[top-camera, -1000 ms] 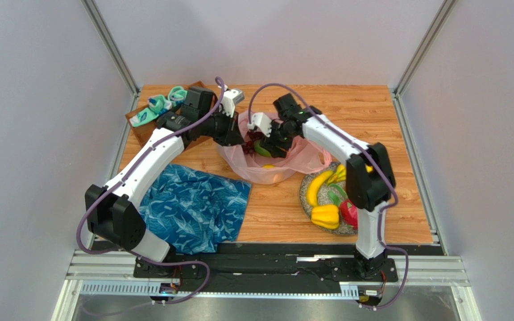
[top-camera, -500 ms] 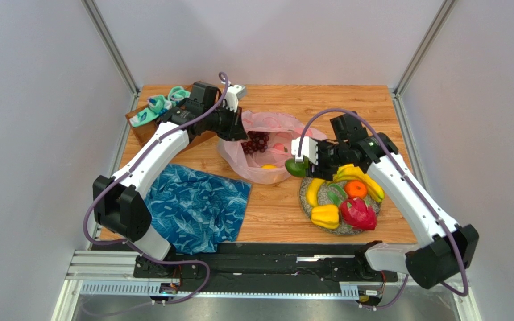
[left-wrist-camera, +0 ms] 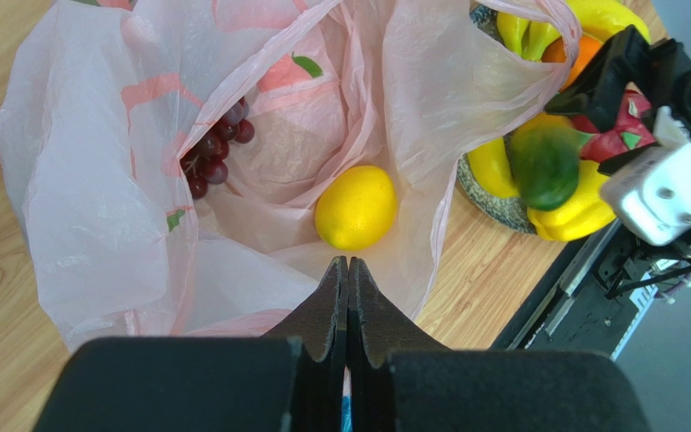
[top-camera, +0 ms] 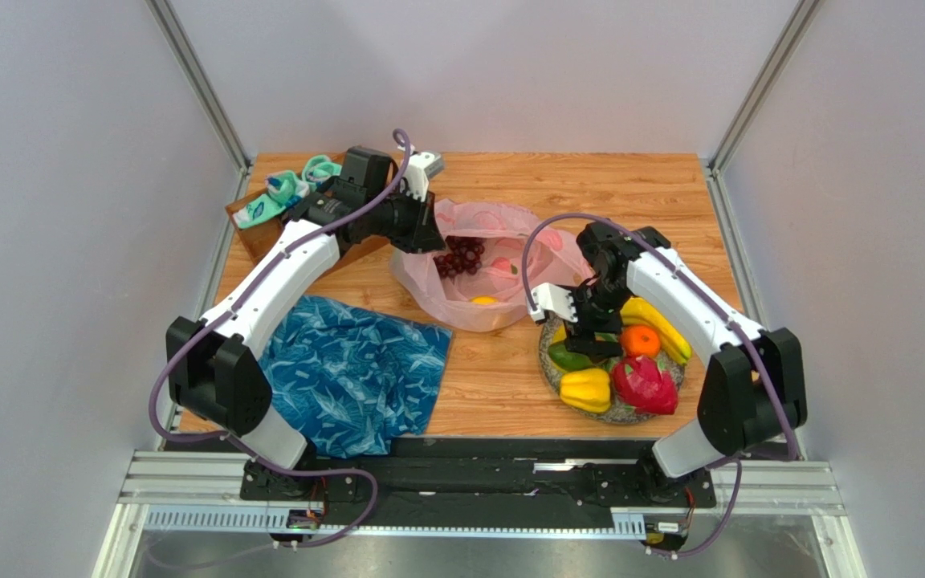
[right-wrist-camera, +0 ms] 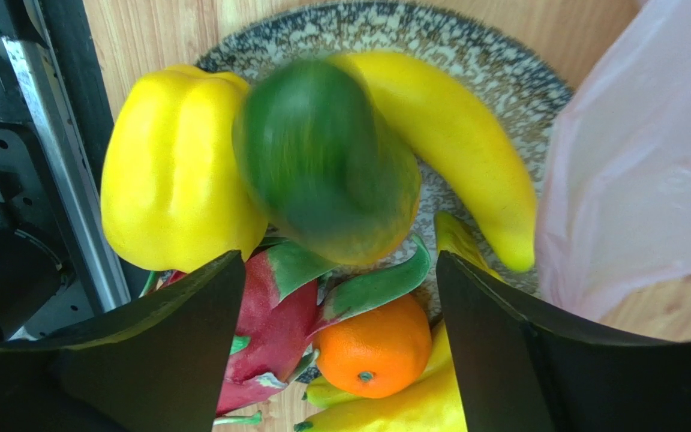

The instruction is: Take the fake fruits out of the plastic bag

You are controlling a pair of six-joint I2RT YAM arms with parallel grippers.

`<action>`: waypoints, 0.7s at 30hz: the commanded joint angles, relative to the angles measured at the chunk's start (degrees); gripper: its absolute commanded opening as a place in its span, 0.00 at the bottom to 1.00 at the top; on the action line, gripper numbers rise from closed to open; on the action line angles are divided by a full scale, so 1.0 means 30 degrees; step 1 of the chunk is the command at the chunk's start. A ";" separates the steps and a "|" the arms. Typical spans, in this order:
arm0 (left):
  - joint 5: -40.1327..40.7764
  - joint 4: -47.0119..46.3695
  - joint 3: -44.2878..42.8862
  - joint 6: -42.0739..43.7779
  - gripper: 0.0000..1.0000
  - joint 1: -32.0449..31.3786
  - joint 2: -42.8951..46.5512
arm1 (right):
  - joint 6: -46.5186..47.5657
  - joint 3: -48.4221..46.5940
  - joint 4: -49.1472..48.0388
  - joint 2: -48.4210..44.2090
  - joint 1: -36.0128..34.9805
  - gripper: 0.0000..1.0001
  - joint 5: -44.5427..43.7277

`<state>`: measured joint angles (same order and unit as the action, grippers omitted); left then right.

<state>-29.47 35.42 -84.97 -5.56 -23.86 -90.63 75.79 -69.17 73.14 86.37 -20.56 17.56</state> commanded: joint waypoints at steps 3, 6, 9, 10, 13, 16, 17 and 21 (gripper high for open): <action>0.0098 -0.0410 -0.0007 0.0389 0.00 0.0101 0.1089 | -0.0185 -0.2136 0.0402 0.0625 0.0026 0.97 -0.0846; 0.0098 -0.0439 0.0110 0.0448 0.00 0.0101 0.1177 | -0.0825 -0.4710 0.0871 0.1121 0.0026 0.97 0.0557; 0.0127 -0.0498 0.0140 0.0419 0.00 0.0101 0.1177 | -0.3306 -0.7174 -0.0262 0.1970 0.0026 0.95 0.2812; 0.0156 -0.0469 0.0052 0.0419 0.00 0.0101 0.1148 | -0.4132 -0.7469 -0.0995 0.2379 -0.0032 0.93 0.3746; 0.0186 -0.0410 -0.0153 0.0360 0.00 0.0101 0.1060 | -0.7328 -0.7794 -0.4715 0.3344 -0.0644 0.80 0.3846; 0.0127 -0.0352 -0.0212 0.0272 0.00 0.0100 0.1060 | -0.9345 -0.8349 -0.6975 0.4807 -0.1552 0.67 0.3550; 0.0098 -0.0351 -0.0183 0.0214 0.00 0.0101 0.1089 | -0.9848 -0.8525 -0.7443 0.5220 -0.1730 0.63 0.3579; 0.0215 -0.0147 -0.0008 0.0126 0.00 0.0101 0.1147 | -1.2250 -1.0746 -0.8470 0.7096 -0.2551 0.53 0.3843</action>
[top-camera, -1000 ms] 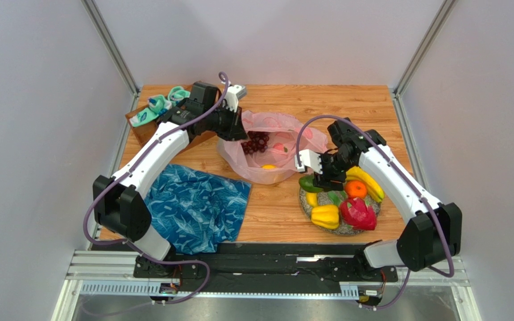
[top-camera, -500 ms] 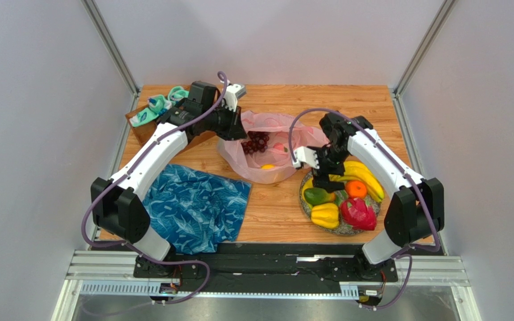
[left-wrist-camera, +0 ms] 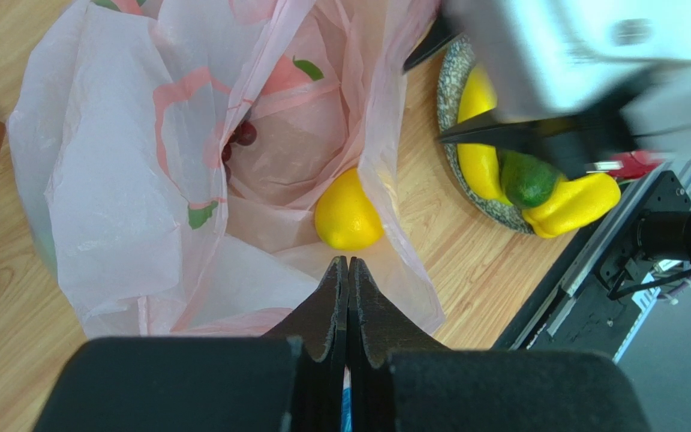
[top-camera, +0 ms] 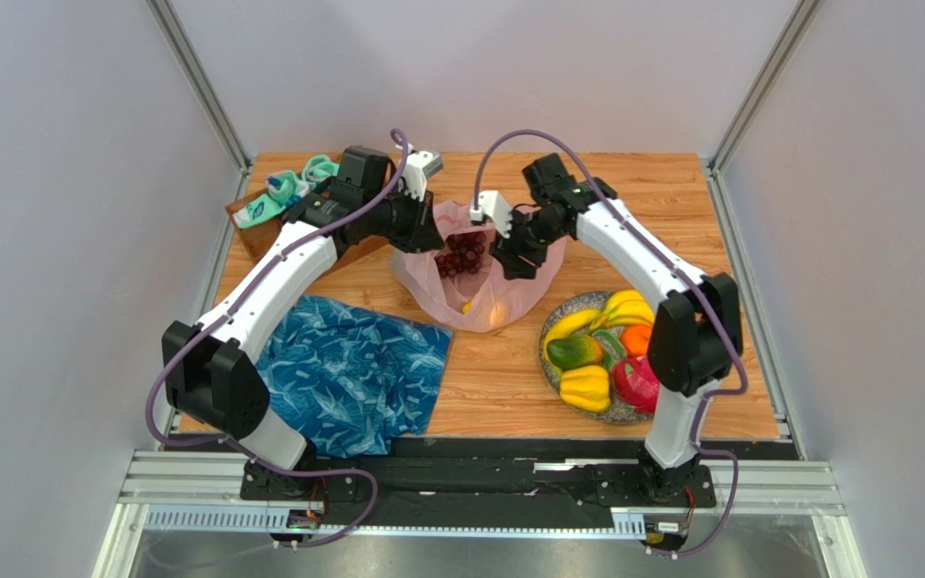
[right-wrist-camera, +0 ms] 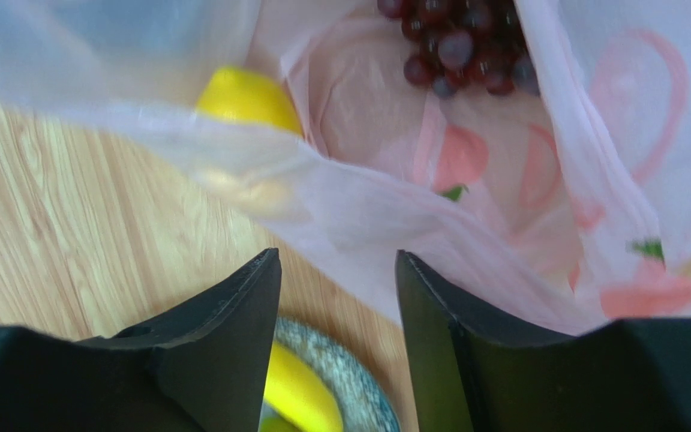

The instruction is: Take the fake fruits out of the plastic bag

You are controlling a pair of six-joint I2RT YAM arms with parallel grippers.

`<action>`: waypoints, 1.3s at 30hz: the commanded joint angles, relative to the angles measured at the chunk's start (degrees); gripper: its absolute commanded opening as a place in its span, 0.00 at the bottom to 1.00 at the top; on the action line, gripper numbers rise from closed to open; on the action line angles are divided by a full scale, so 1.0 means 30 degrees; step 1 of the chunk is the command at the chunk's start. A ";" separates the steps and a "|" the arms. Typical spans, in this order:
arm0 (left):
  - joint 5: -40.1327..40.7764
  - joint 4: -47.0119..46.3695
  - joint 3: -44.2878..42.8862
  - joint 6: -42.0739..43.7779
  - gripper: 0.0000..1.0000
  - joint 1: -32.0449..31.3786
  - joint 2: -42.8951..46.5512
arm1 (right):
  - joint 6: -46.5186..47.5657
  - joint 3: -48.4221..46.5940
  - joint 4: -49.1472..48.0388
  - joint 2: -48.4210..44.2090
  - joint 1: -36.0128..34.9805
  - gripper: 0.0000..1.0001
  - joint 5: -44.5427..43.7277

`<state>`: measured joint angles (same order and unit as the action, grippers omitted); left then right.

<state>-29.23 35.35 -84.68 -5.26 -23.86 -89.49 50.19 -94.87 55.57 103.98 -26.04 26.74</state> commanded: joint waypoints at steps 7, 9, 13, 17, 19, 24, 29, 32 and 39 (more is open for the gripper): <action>0.0252 0.0198 0.1273 0.0024 0.00 0.0101 0.1879 | -0.3292 -0.4289 0.0099 0.0208 -0.1222 0.54 0.3729; 0.0223 0.0140 0.1712 -0.0005 0.00 0.0101 0.2057 | -0.0477 -0.4879 0.3617 -0.0933 -0.0960 0.57 0.6074; 0.0164 -0.0124 0.1891 -0.0355 0.00 0.0101 0.1912 | -0.3075 -0.2602 0.0965 -0.2784 -0.0986 0.62 0.6033; -0.0156 -0.0300 0.1686 -0.0825 0.00 0.0101 0.1560 | -0.5215 0.0358 -0.3630 -0.2146 -0.1981 0.56 0.2079; -0.0216 -0.0359 0.1510 -0.0972 0.00 0.0101 0.1355 | -0.6064 0.0218 -0.4137 -0.0303 -0.2217 0.50 0.0849; -0.0188 -0.0329 0.1450 -0.0855 0.00 0.0101 0.1412 | -0.7998 -0.1130 -0.3613 0.3447 -0.2276 0.47 -0.2025; -0.0187 -0.0593 0.1948 -0.0768 0.00 0.0101 0.1676 | -0.9290 0.0332 -0.4314 0.3483 -0.2393 0.77 -0.3258; -0.0245 -0.0652 0.2095 -0.0826 0.00 0.0101 0.1706 | -0.9202 0.0335 -0.3208 0.4124 -0.2657 0.82 -0.3320; -0.0275 -0.0564 0.1978 -0.0738 0.00 0.0101 0.1706 | -0.9321 0.0685 -0.1767 0.3749 -0.2891 0.95 -0.2966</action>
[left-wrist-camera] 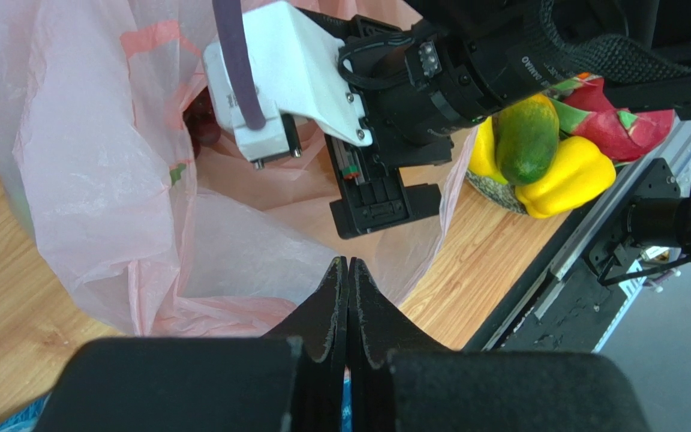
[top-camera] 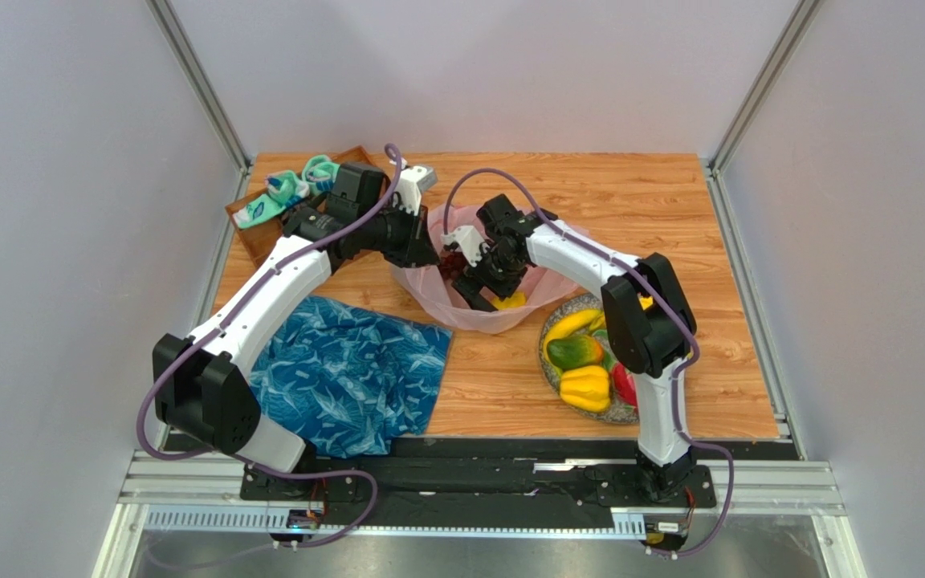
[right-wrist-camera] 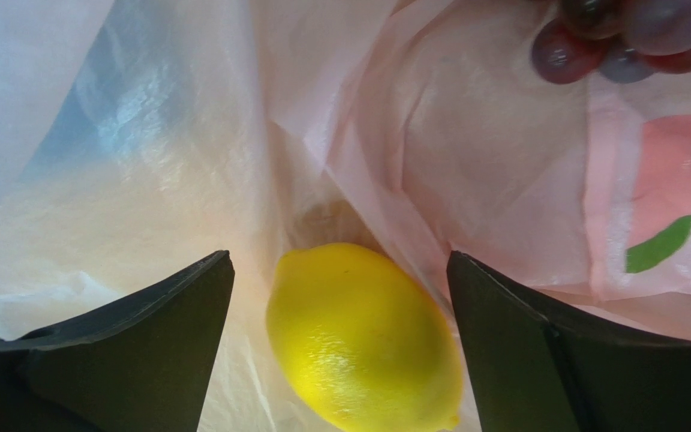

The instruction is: Take the fake fruits out of the plastic bag

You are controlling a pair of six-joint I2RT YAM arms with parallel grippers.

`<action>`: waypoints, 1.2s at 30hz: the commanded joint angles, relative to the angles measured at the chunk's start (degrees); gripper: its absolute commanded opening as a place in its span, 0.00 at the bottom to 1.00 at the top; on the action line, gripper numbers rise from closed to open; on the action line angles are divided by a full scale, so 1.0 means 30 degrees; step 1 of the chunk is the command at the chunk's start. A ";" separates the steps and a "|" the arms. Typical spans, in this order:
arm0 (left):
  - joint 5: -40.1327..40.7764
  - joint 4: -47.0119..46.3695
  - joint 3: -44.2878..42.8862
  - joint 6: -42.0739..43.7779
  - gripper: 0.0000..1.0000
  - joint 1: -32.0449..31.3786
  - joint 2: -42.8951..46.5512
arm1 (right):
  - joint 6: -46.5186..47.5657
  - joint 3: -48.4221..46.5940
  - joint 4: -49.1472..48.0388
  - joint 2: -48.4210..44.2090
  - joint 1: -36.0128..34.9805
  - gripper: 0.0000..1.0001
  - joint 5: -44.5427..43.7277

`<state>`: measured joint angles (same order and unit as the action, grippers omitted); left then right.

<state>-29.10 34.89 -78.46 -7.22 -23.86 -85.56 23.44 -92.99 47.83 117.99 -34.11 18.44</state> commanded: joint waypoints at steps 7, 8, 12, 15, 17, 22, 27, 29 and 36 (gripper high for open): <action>-0.0377 -0.0558 0.0019 -0.0112 0.00 0.0101 0.0483 | 0.0185 0.0292 0.3097 -0.1012 -0.0203 0.97 -0.0959; -0.0435 -0.0586 -0.0039 -0.0112 0.00 0.0101 0.0425 | 0.0126 0.0381 0.3272 -0.0721 -0.0174 0.97 -0.1047; -0.0465 -0.0441 -0.0332 -0.0054 0.00 0.0101 0.0336 | -0.0283 0.0469 0.3304 -0.0133 -0.0203 0.96 -0.1894; -0.0378 -0.0411 -0.0421 0.0005 0.00 0.0101 0.0306 | -0.0168 0.0002 0.3041 -0.0248 -0.0174 0.80 -0.2949; -0.0348 -0.0411 -0.0392 0.0064 0.00 0.0101 0.0307 | 0.0327 -0.0174 0.2339 -0.1093 -0.0174 0.72 -0.2865; -0.0260 -0.0469 -0.0333 0.0152 0.00 0.0101 0.0365 | 0.0712 -0.1461 0.1167 -0.3147 -0.0115 0.63 -0.2016; -0.0114 -0.0469 -0.0479 0.0269 0.00 0.0101 0.0307 | 0.0011 -0.3162 0.1136 -0.4642 0.0118 0.58 -0.0933; -0.0084 -0.0440 -0.0566 0.0299 0.00 0.0101 0.0219 | -0.0167 -0.3164 0.1252 -0.5549 0.0265 0.57 -0.0581; -0.0494 -0.0703 -0.0596 -0.0081 0.00 0.0101 -0.0132 | -0.0901 0.1020 -0.1614 -0.8686 0.1526 0.56 0.2939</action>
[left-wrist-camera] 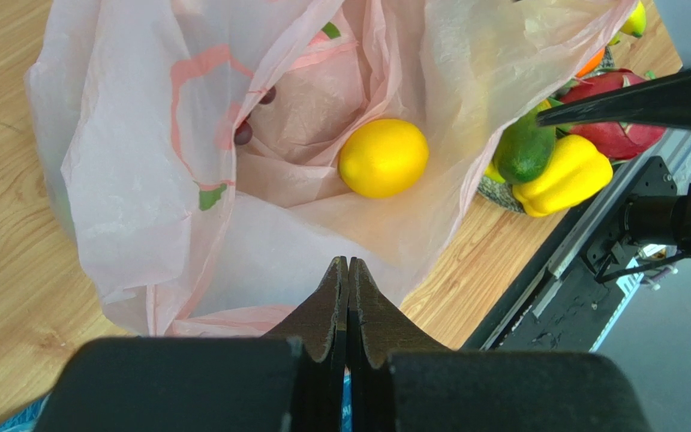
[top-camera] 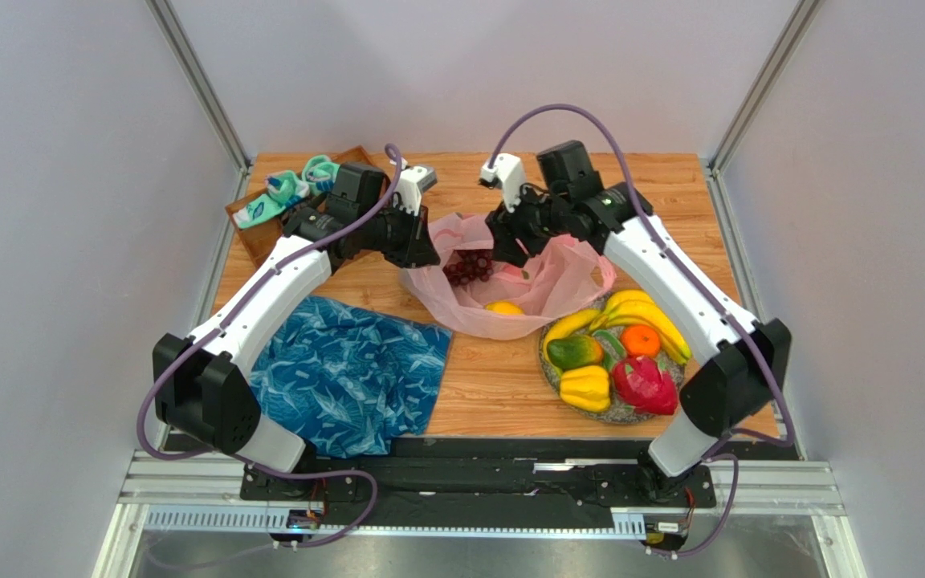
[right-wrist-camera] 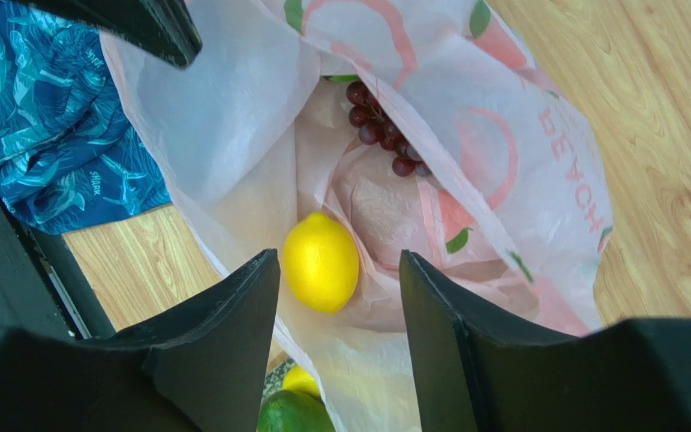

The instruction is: Take the fake fruits out of the plastic bag

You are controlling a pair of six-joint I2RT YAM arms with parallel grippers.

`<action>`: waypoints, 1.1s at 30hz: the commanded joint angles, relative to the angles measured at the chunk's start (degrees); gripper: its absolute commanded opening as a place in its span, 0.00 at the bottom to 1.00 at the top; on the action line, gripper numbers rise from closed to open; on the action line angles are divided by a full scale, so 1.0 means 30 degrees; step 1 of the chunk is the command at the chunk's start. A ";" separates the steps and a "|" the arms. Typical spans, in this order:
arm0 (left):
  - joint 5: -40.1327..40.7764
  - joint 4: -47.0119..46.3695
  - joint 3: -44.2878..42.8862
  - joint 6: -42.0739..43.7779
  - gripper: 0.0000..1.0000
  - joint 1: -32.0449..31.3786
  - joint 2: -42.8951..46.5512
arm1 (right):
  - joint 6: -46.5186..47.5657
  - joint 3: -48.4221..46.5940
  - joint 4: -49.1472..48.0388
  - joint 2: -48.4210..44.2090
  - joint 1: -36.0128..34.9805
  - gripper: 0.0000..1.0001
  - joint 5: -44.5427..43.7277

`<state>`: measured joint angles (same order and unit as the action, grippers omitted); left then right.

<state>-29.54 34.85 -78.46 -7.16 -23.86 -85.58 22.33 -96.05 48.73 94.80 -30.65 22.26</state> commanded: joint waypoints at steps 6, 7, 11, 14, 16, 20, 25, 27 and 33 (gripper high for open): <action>-0.0378 -0.0777 -0.0743 -0.0163 0.00 0.0101 -0.0243 | 0.1346 0.3040 -0.0744 0.1468 0.0491 0.60 -0.1352; -0.0378 -0.0777 -0.0714 -0.0163 0.00 0.0101 -0.0214 | 0.1376 0.3332 -0.1383 0.1620 0.0492 0.60 -0.1501; -0.0261 -0.0515 -0.0626 -0.0017 0.00 0.0101 -0.0038 | 0.1347 0.5263 -0.2036 0.1301 0.0199 0.61 -0.2291; -0.0085 -0.0455 -0.0188 0.0013 0.00 0.0101 0.0225 | 0.1111 0.8560 -0.1712 -0.1184 -0.0152 0.63 -0.2264; -0.0143 -0.0600 0.0338 -0.0104 0.00 0.0101 0.0343 | 0.2338 1.0329 -0.2264 -0.3463 -0.1175 0.66 -0.2907; 0.0237 -0.0748 0.0635 -0.0367 0.00 0.0013 0.0315 | 0.3134 1.2212 -0.3351 -0.3977 -0.1676 0.71 -0.3317; 0.0149 -0.0192 0.0079 -0.0310 0.00 -0.0280 -0.0125 | 0.1673 0.9409 -0.3995 -0.1985 -0.0917 0.73 -0.3760; 0.0207 -0.0074 0.0194 -0.0222 0.00 -0.0484 -0.0126 | 0.1669 0.8583 -0.4289 -0.1253 -0.0652 0.74 -0.3670; 0.0237 -0.0279 0.0722 -0.0075 0.00 -0.0749 0.0109 | 0.2868 0.6355 -0.4205 0.1235 -0.0651 0.80 -0.2506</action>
<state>-28.82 34.92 -76.42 -7.42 -25.45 -86.06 28.69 -72.64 38.37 95.26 -32.29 11.86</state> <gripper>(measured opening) 0.007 0.783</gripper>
